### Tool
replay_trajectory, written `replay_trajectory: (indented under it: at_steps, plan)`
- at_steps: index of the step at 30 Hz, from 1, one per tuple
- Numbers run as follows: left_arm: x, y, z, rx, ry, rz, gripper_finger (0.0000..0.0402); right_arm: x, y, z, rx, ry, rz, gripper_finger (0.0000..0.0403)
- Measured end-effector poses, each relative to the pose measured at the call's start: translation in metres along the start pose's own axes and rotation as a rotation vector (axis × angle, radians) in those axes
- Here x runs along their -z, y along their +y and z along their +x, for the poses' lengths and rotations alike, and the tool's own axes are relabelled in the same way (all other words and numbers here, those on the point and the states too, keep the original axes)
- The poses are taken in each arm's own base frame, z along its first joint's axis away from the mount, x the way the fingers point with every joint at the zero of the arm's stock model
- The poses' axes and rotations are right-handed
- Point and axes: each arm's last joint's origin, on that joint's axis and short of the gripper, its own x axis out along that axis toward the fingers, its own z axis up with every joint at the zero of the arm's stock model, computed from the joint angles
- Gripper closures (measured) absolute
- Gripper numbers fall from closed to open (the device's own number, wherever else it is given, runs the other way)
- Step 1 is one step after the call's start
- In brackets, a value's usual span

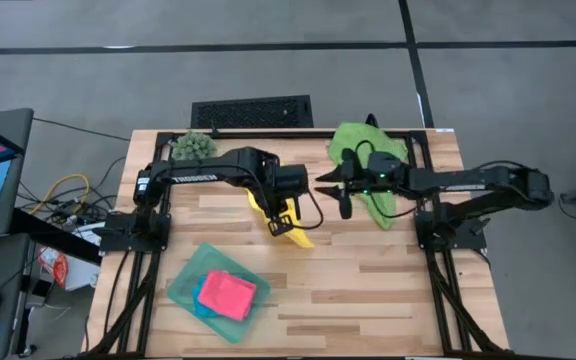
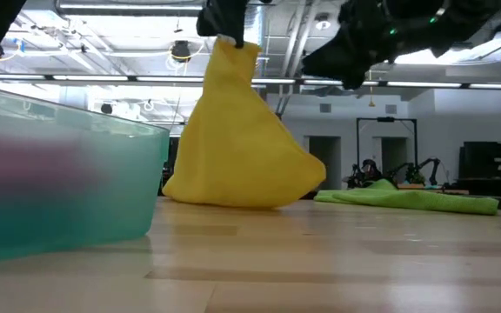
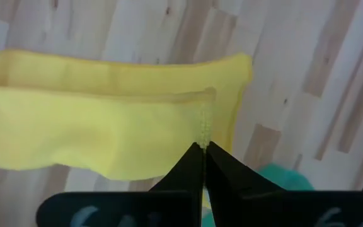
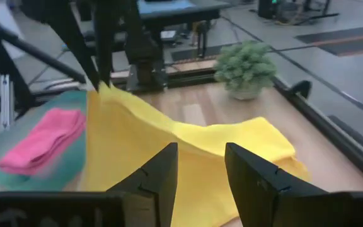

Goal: Fold microfiber towels
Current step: Fold the yellow microfiber towel

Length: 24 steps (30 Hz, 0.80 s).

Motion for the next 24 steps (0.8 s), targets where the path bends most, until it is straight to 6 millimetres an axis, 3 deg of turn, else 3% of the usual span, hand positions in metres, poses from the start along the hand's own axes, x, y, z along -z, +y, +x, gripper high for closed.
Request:
replay_trajectory:
  at_steps: [9, 17, 21, 24]
  plan:
    - [0.015, -0.018, 0.0, -0.037, 0.067, -0.002, 0.0401, 0.026, -0.007, 0.046, -0.024, 0.031, -0.036, 0.0246]
    - [0.024, -0.032, -0.002, -0.038, 0.089, -0.01, 0.0401, 0.032, -0.014, 0.092, -0.04, 0.123, -0.036, 0.0246]
    - [0.027, -0.036, -0.005, -0.052, 0.071, -0.022, 0.0401, 0.026, -0.012, 0.105, -0.187, 0.156, -0.014, 0.0246]
    - [0.029, -0.037, -0.009, -0.066, 0.055, -0.019, 0.0401, 0.017, -0.008, 0.103, -0.331, 0.14, -0.006, 0.0246]
